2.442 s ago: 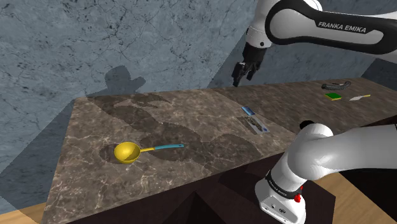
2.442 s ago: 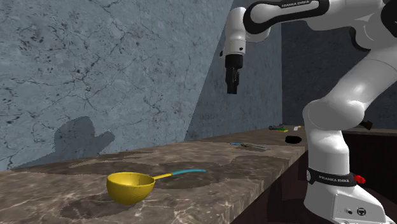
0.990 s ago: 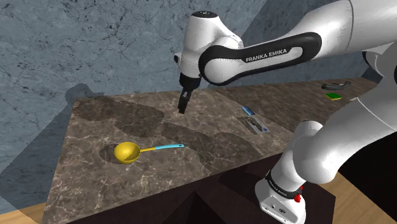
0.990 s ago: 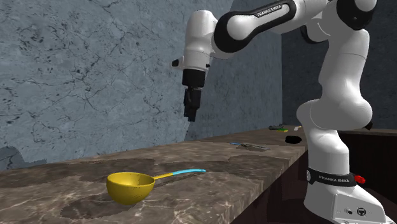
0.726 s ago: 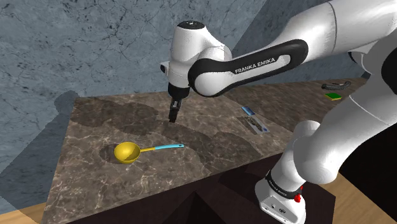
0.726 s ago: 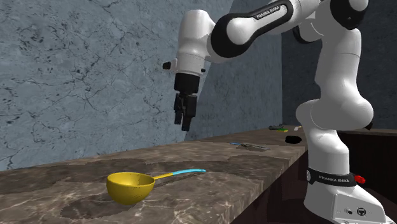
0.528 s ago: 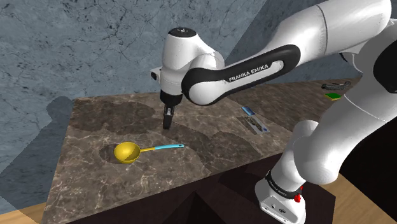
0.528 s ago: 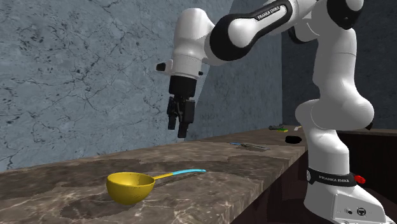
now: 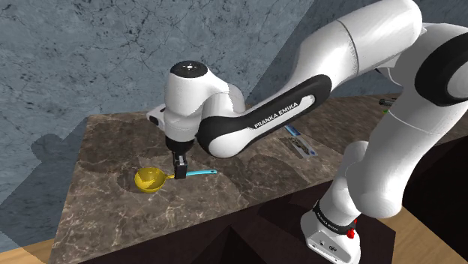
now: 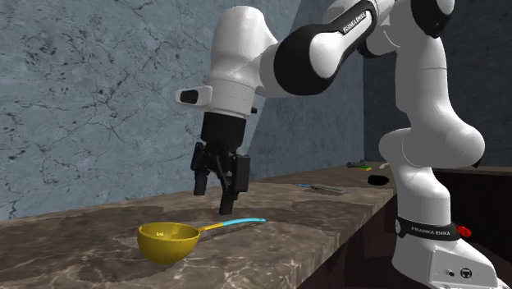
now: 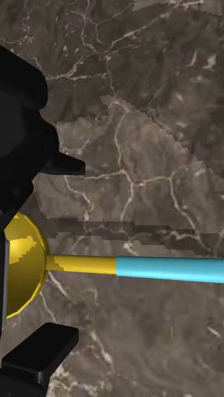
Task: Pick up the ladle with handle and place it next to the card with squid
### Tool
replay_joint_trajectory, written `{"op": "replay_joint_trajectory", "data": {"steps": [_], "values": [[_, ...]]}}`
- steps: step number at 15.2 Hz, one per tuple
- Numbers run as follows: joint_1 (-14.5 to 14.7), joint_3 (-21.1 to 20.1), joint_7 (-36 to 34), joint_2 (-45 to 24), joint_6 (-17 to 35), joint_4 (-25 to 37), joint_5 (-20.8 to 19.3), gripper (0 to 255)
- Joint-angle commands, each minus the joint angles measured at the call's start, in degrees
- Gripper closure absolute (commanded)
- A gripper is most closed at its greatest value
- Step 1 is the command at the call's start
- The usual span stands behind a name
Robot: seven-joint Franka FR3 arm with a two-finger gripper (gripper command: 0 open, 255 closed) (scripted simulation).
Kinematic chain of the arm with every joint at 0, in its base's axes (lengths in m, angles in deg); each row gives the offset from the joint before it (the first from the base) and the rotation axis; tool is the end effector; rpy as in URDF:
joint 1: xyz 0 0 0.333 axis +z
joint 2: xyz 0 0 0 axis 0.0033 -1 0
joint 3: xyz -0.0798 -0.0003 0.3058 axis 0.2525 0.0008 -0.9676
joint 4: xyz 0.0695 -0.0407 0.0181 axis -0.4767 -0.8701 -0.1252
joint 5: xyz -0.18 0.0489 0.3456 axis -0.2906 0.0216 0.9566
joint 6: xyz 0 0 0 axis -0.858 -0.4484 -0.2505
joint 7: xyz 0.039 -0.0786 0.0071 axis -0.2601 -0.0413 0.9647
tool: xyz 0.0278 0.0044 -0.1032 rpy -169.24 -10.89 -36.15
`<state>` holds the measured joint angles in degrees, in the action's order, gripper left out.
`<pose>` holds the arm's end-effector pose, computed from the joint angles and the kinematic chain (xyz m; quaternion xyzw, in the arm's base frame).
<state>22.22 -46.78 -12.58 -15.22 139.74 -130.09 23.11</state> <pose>0.4187 0.3418 0.3823 0.8534 0.5125 0.0794 0.0527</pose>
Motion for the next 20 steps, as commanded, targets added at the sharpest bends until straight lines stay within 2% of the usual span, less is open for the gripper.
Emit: {"op": "replay_joint_trajectory", "data": {"steps": [1, 9, 16, 17, 20], "values": [[1.0, -1.0, 0.4, -2.1, 1.5, 0.6, -1.2, 0], [1.0, -0.3, -1.8, -6.8, 6.4, -0.1, -4.5, 0], [1.0, -0.3, -1.8, -6.7, 6.4, -0.1, -4.5, 0], [1.0, -0.3, -1.8, -6.7, 6.4, -0.1, -4.5, 255], [1.0, -0.3, -1.9, -6.8, 6.4, -0.1, -4.5, 255]]}}
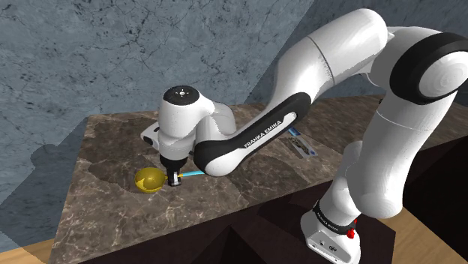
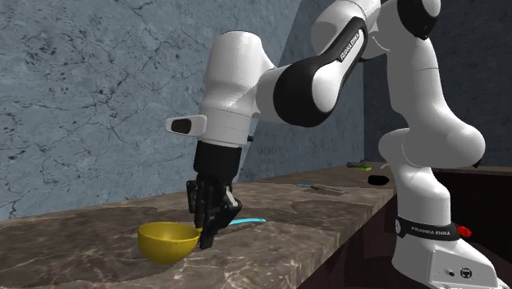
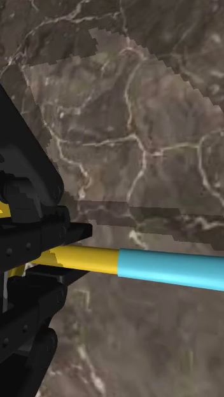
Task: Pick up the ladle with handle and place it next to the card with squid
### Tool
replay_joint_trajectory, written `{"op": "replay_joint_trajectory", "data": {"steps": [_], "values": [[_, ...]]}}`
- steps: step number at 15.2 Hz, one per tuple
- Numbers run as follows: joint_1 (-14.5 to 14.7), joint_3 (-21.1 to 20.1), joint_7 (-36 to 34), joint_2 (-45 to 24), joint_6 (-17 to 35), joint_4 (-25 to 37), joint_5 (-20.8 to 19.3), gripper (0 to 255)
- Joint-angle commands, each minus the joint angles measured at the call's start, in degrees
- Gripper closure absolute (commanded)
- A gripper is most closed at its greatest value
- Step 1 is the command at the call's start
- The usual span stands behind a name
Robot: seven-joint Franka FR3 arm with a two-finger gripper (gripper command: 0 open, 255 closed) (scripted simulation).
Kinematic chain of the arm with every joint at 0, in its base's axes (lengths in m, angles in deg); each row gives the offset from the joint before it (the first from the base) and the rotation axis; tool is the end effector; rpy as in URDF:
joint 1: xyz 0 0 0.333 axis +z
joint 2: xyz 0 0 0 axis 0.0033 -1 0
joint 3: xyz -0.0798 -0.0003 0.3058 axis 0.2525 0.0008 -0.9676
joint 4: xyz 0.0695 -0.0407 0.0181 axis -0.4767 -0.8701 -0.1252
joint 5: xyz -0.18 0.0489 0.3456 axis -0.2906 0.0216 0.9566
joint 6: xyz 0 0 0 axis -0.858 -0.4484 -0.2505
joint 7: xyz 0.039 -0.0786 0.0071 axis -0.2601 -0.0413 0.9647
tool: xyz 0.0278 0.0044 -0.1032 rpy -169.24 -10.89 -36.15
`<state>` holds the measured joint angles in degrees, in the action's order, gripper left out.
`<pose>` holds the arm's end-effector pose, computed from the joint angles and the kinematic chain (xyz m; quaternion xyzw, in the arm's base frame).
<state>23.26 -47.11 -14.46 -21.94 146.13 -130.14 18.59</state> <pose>0.4187 0.3616 0.3318 0.8374 0.5380 0.0819 0.0516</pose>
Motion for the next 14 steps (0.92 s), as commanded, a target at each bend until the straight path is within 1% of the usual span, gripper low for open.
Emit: {"op": "replay_joint_trajectory", "data": {"steps": [1, 6, 14], "values": [[0.0, 0.1, 0.0, -0.1, 0.0, 0.0, -0.1, 255], [-0.1, 0.1, 0.0, 0.0, 0.0, 0.0, 0.0, 255], [-0.3, -0.5, 2.8, 3.9, -5.5, 2.0, 3.2, 255]]}}
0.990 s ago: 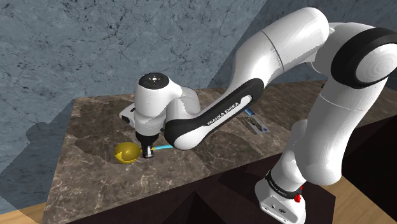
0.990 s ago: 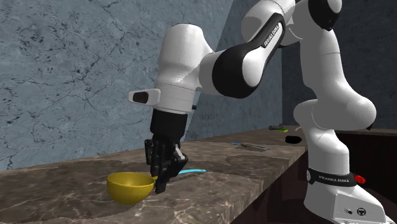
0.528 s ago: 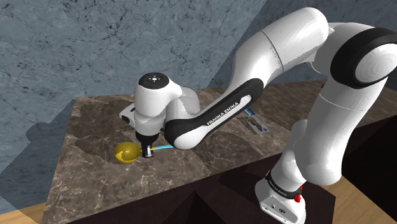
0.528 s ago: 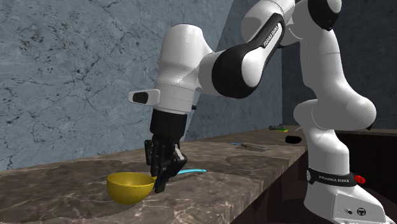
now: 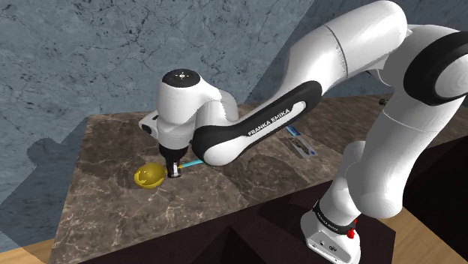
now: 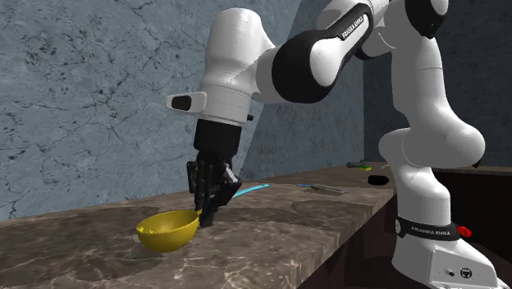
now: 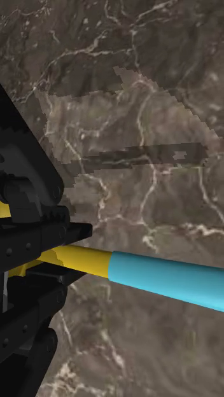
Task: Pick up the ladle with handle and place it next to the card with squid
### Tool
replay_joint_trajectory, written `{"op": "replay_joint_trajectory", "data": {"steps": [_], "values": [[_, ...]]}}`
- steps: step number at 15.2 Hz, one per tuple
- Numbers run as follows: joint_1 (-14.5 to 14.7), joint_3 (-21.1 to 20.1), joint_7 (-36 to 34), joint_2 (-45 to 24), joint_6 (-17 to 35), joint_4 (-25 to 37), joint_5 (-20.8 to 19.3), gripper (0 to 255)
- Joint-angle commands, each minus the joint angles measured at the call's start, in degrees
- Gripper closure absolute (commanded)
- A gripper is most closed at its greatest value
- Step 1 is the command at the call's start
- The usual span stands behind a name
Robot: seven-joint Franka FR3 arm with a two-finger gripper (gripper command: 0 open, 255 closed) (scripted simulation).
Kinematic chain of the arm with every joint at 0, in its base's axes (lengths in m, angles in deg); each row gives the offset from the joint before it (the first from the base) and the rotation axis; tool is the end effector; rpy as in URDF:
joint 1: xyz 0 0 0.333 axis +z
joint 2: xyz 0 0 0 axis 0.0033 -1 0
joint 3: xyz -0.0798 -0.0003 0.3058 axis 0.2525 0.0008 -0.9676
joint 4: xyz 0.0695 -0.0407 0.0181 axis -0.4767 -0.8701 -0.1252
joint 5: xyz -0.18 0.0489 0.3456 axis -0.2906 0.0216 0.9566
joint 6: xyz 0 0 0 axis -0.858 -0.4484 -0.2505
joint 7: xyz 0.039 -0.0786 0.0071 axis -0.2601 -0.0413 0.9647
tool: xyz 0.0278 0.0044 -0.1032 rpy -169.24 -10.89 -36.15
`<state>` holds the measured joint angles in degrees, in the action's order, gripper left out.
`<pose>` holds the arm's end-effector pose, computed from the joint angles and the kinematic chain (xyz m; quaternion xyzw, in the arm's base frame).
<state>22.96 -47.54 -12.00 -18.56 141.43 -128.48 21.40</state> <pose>0.4195 0.3606 0.3676 0.8378 0.5374 0.0814 0.0518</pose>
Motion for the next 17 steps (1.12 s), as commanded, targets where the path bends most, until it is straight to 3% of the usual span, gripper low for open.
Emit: {"op": "replay_joint_trajectory", "data": {"steps": [1, 16, 17], "values": [[0.0, -0.1, 0.7, 1.0, -1.5, 0.6, 0.8, 255], [-0.1, -0.2, 4.1, 6.0, -12.0, 6.6, 4.4, 255], [-0.5, 0.4, 5.4, 7.9, -11.5, 4.4, 5.2, 255]]}}
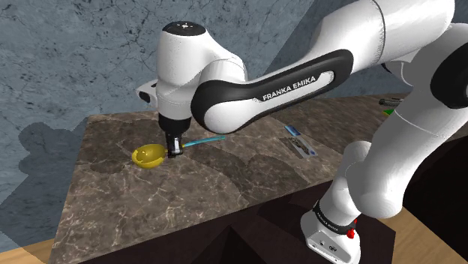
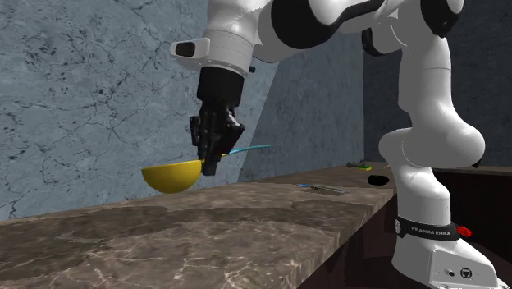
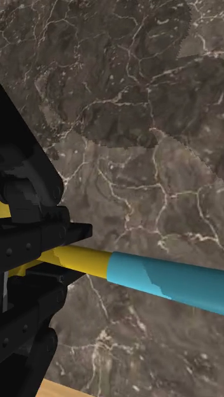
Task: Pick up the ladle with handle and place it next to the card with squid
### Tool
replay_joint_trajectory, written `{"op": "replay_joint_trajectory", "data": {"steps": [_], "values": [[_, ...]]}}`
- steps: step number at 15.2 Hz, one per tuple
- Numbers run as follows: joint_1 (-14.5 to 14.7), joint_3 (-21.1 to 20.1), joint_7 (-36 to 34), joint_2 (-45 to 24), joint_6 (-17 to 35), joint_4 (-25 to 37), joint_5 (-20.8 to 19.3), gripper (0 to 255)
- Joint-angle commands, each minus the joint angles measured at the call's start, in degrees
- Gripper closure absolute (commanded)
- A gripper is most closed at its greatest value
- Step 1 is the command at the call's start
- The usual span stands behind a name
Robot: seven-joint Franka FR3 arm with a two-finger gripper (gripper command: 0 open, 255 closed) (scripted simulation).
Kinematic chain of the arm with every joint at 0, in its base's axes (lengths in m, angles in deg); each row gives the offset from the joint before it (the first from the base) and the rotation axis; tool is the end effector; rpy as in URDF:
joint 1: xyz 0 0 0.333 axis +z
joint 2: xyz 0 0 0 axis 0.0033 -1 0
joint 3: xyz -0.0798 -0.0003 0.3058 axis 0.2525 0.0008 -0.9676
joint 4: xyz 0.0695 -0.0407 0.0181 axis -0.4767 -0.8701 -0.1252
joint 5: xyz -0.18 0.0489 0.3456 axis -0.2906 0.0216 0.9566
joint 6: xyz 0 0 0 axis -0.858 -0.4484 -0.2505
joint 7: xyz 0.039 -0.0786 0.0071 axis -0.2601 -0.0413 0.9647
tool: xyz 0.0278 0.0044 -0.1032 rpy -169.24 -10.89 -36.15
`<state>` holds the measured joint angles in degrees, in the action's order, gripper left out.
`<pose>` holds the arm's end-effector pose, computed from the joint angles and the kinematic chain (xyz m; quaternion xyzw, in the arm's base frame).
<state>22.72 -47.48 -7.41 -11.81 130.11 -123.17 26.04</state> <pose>0.4178 0.3549 0.4529 0.8378 0.5374 0.0813 0.0518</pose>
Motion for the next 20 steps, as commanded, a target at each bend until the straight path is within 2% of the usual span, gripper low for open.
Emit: {"op": "replay_joint_trajectory", "data": {"steps": [1, 10, 15, 20], "values": [[-0.6, 0.9, 2.2, 3.1, 0.3, -3.0, 1.3, 255], [-2.8, 8.2, 14.3, 19.1, 2.0, -19.4, 5.5, 255], [-4.4, 13.2, 20.9, 27.1, 1.3, -26.5, 5.4, 255], [-6.9, 18.6, 27.5, 34.5, -0.3, -31.9, 3.6, 255]]}}
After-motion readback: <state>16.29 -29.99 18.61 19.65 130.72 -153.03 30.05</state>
